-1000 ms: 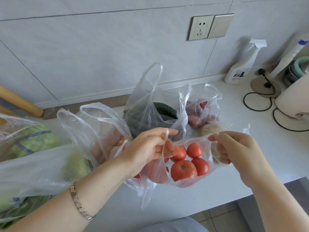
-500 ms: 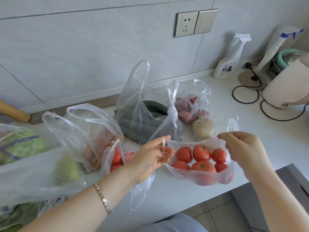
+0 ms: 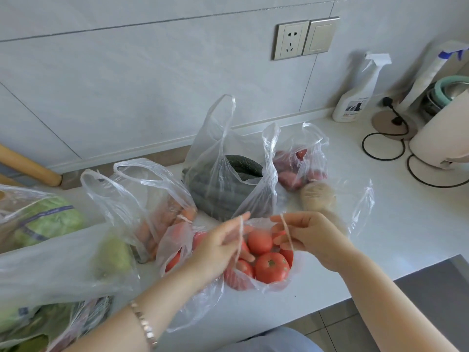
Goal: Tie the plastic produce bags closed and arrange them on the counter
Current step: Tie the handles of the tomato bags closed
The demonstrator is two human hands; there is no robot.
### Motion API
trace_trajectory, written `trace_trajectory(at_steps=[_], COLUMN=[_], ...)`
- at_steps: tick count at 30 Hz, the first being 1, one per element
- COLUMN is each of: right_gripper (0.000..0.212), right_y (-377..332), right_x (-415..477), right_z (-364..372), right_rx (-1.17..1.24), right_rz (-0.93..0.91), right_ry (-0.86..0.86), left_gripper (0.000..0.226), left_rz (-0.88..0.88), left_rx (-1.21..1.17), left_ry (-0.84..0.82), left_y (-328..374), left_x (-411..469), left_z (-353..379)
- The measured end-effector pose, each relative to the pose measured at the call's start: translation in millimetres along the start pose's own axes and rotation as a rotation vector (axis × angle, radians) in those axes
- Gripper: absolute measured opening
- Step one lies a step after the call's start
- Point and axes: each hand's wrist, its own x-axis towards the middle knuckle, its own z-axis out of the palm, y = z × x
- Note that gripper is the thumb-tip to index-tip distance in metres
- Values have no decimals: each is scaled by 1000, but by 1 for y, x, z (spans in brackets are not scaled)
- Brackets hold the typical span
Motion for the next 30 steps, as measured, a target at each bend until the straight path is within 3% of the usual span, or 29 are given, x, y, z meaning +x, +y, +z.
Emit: trace_trajectory(at_steps=[3, 6, 9, 11, 13, 15, 19, 21, 23, 26, 28, 30], right_gripper=[26, 18, 12, 22, 36, 46, 27, 26, 27, 28, 33, 37], right_y=[2, 4, 7, 13, 24, 39, 74, 88, 91, 86, 83, 86], right_x=[2, 10, 19, 25, 33, 45, 71, 83, 94, 110, 118, 126], right_z=[-2, -6, -9, -10, -13, -22, -36, -35, -34, -31, -25, -20], right_rx=[27, 21, -160, -282, -251, -44, 282, 359, 441, 515, 424, 224], right_rz=[32, 33, 31, 62, 89, 154, 397, 468, 458, 359, 303, 264], right_ry=[-208, -255, -148, -51, 71, 183, 359, 419, 508, 535, 467, 430], left_gripper=[63, 71, 64, 36, 8, 25, 27, 34, 24, 37, 42, 47], left_rz=[3, 60, 110, 149, 202, 218, 498, 556, 571, 590, 500, 424], left_rx=[101, 302, 413, 528, 605, 683, 1425, 1545, 1339, 874, 568, 467], left_ry=[-129, -175, -230, -223, -133, -57, -79, -84, -138, -113, -120, -172], left_y=[-6, -8, -7, -11, -17, -28, -71, -84, -87, -71, -56, -44], left_x=[26, 49, 57, 61, 61, 57, 46, 46, 49, 58, 61, 63], left_z=[23, 31, 32, 32, 29, 16, -26, -29, -26, -15, -3, 12])
